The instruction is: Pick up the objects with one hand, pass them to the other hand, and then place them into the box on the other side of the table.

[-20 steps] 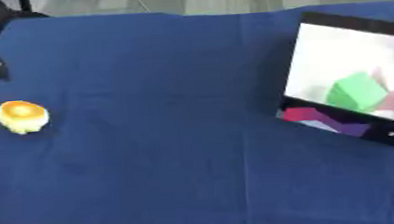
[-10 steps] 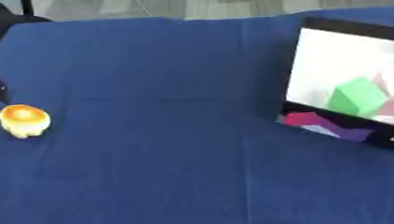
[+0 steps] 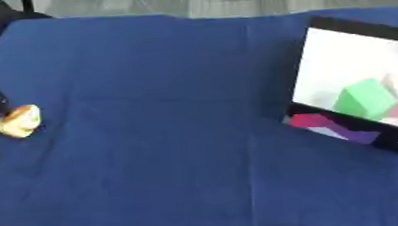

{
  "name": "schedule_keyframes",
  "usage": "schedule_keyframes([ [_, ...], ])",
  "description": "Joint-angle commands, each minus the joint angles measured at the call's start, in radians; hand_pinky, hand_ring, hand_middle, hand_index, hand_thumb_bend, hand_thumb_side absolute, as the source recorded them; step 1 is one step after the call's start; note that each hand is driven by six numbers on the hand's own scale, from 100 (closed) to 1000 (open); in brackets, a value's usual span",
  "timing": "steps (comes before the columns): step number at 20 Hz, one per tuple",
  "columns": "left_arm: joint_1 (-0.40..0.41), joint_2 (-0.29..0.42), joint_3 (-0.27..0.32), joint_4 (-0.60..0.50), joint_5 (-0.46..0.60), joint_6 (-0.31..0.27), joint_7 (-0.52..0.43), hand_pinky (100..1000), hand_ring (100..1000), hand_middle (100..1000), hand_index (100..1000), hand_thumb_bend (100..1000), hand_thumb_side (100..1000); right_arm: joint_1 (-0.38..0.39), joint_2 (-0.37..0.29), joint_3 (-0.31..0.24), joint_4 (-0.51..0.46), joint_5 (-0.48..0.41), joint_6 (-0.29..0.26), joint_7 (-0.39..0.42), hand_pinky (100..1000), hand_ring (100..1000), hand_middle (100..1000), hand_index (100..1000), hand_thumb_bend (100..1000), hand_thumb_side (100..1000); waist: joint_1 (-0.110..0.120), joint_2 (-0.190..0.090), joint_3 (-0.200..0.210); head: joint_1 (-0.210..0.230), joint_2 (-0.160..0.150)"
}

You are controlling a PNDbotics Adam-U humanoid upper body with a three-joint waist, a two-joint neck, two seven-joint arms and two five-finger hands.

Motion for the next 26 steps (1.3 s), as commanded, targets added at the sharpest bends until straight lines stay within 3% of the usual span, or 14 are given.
schedule_keyframes([
  [1,-0.012,0.02,0.015,-0.008,0.004,0.005,0.028,755,801,677,711,815,100,-0.003,-0.018,-0.006,-0.016,0.011,0.002,0.004,858,846,706,924,353,236,-0.012,0.003,0.001,0.004,-0.008],
  [11,-0.015,0.009,0.016,-0.01,-0.022,0.055,0.189,728,755,626,697,827,100,0.001,-0.007,0.0,-0.016,0.03,0.008,0.015,859,845,702,922,347,242,-0.014,0.004,0.003,0.004,-0.013],
  [14,-0.014,0.0,0.016,-0.006,-0.027,0.059,0.226,715,738,607,683,740,100,0.002,-0.005,0.002,-0.016,0.036,0.008,0.019,859,845,702,922,347,244,-0.014,0.006,0.002,0.003,-0.016],
  [19,-0.015,-0.019,0.011,0.017,-0.031,0.055,0.241,724,745,618,696,749,100,-0.002,0.001,0.004,-0.016,0.038,0.01,0.023,859,844,700,921,342,246,-0.015,0.009,0.0,0.005,-0.015],
  [21,-0.015,-0.026,0.012,0.026,-0.031,0.052,0.232,727,748,619,679,674,100,-0.002,0.001,0.005,-0.016,0.038,0.009,0.026,859,844,700,921,342,247,-0.014,0.009,-0.002,0.004,-0.014],
  [24,-0.017,-0.032,0.013,0.039,-0.03,0.052,0.21,727,744,612,626,464,100,-0.001,0.001,0.006,-0.016,0.041,0.009,0.028,859,843,699,921,339,248,-0.014,0.008,-0.005,0.002,-0.011],
  [26,-0.02,-0.035,0.014,0.045,-0.026,0.055,0.194,723,739,602,588,411,100,0.001,0.001,0.006,-0.016,0.041,0.009,0.028,860,843,698,920,338,248,-0.014,0.006,-0.006,0.003,-0.007],
])
